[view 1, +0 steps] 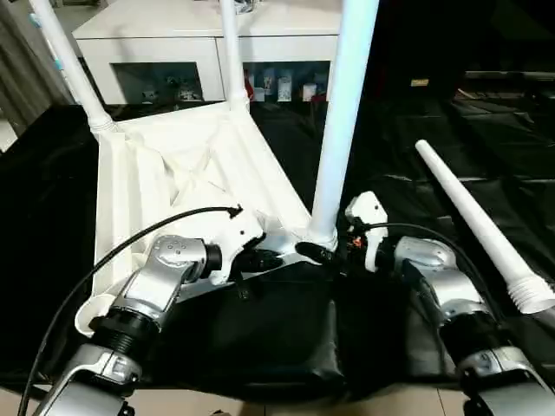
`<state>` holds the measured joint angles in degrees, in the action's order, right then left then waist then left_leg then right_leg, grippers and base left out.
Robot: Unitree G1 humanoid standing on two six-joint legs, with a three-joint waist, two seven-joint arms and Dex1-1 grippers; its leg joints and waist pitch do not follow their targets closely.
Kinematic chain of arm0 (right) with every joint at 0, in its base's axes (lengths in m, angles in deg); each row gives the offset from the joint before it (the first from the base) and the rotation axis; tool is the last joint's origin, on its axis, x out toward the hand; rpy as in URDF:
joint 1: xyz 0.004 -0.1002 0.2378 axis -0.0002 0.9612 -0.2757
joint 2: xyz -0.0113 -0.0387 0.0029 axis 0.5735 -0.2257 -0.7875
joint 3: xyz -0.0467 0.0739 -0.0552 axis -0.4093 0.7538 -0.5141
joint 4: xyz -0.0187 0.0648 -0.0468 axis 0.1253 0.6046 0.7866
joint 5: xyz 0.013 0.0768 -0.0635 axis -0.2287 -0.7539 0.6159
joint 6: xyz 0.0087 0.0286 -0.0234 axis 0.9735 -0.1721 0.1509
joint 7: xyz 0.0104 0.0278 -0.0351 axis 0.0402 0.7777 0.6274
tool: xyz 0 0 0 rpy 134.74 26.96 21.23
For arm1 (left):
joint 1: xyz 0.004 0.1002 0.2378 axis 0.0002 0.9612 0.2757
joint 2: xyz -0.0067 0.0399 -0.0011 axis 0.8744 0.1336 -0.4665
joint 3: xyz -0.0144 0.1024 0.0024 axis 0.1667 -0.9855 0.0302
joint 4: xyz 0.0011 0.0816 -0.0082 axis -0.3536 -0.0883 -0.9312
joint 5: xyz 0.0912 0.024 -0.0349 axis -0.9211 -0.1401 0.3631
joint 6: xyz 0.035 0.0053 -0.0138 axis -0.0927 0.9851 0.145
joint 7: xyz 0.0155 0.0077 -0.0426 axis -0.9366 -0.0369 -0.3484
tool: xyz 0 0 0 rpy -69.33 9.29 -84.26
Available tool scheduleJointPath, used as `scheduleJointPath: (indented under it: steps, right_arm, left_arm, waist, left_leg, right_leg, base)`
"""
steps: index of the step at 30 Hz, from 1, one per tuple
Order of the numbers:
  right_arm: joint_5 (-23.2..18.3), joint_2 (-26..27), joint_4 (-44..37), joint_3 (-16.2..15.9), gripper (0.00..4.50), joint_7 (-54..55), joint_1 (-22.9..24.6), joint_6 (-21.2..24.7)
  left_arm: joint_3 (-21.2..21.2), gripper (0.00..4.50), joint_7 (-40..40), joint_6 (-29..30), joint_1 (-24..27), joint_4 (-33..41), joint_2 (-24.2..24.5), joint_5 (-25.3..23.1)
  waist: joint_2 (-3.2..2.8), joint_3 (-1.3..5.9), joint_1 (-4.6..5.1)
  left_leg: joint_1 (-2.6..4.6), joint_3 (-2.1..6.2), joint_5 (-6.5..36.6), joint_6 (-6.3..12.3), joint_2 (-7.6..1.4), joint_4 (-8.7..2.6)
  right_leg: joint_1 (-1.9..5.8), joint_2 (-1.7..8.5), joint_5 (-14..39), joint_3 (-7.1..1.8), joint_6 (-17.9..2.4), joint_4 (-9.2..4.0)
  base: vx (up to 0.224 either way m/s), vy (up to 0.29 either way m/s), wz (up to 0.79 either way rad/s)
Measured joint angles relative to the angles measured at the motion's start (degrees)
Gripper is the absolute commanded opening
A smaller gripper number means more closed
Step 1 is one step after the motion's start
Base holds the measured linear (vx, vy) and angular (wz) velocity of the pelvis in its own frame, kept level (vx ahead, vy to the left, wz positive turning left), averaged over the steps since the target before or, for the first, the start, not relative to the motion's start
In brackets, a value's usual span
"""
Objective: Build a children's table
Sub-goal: Rotate leg to tighten
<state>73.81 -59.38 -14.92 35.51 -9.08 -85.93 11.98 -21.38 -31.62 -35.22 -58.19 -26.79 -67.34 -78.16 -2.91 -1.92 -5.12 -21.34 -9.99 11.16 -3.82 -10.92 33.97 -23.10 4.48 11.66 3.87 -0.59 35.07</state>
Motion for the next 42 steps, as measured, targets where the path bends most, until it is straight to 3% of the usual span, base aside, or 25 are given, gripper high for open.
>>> scheduleJointPath:
  steps: [3, 12, 13, 25, 33, 36, 42]
  right_arm:
    - [0.00, 0.02, 0.17, 0.14, 3.70, -0.25, -0.18, -0.61]
    - [0.03, -0.02, 1.87, 0.42, 3.20, -0.59, -0.17, -1.71]
    - [0.03, -0.01, 2.09, 0.41, 2.94, -0.63, -0.17, -2.04]
    - [1.22, 0.98, 2.38, 0.42, 2.73, 1.20, -0.16, -2.84]
    - [3.19, 8.79, 5.06, 4.92, 2.72, 23.99, -0.95, 0.45]
    - [3.88, 11.74, 7.46, 6.39, 2.72, 33.76, -3.41, 2.92]
    - [3.99, 14.84, 11.38, 8.40, 2.72, 44.41, -7.21, 5.34]
  left_arm:
    - [-0.04, 0.00, 0.17, 0.03, 0.16, 0.31, 0.15, 0.00]
    - [-0.08, 0.00, 0.78, 0.09, 0.18, 0.36, 0.34, 0.00]
    - [-0.09, 0.00, 0.79, 0.12, 0.18, 0.36, 0.34, 0.00]
    - [-0.02, 0.00, 0.70, 0.85, 0.12, 0.31, 0.01, 0.00]
    - [1.23, 0.00, -11.53, 3.65, -4.73, -7.55, -8.07, -1.86]
    - [2.07, 0.00, -17.10, 5.15, -6.16, -10.28, -11.61, -2.00]
    - [2.80, 0.00, -22.14, 5.74, -7.77, -12.83, -14.37, -2.37]
  waist:
    - [0.00, 0.00, 0.00]
    - [0.00, 0.00, -0.04]
    - [-0.01, 0.00, -0.03]
    - [-0.02, 0.01, 0.09]
    - [-0.27, 0.16, 0.49]
    - [-0.69, 0.27, 0.99]
    - [-0.77, 0.35, 1.57]
  left_leg:
    - [0.00, 0.00, 0.00, 0.00, 0.00, 0.00]
    - [-0.02, 0.00, 0.00, 0.00, -0.01, 0.10]
    - [-0.02, 0.00, 0.00, 0.00, -0.02, 0.12]
    - [0.03, 0.01, 0.00, 0.00, -0.03, 0.19]
    - [0.51, 0.01, 0.15, -0.36, -0.01, 0.24]
    - [1.25, 0.01, 0.17, -0.37, 0.06, 0.20]
    - [1.26, 0.01, 0.17, -0.37, 0.09, -0.01]
  right_leg:
    - [0.00, 0.00, 0.00, 0.00, 0.00, 0.00]
    - [-0.01, 0.00, 0.00, 0.01, 0.00, 0.07]
    - [-0.01, 0.00, 0.00, 0.00, 0.00, 0.09]
    - [0.01, 0.00, -0.02, 0.00, -0.02, 0.19]
    - [0.65, 0.00, -0.18, -0.07, -0.20, 0.17]
    - [1.19, 0.01, -0.17, -0.13, -0.19, -0.02]
    - [1.30, 0.01, -0.12, -0.12, -0.11, -0.11]
  base:
    - [0.000, 0.000, 0.00]
    - [0.000, 0.000, 0.00]
    - [0.000, 0.000, 0.00]
    - [0.000, 0.000, 0.00]
    - [0.000, 0.000, 0.00]
    - [0.000, 0.000, 0.00]
    - [0.000, 0.000, 0.00]
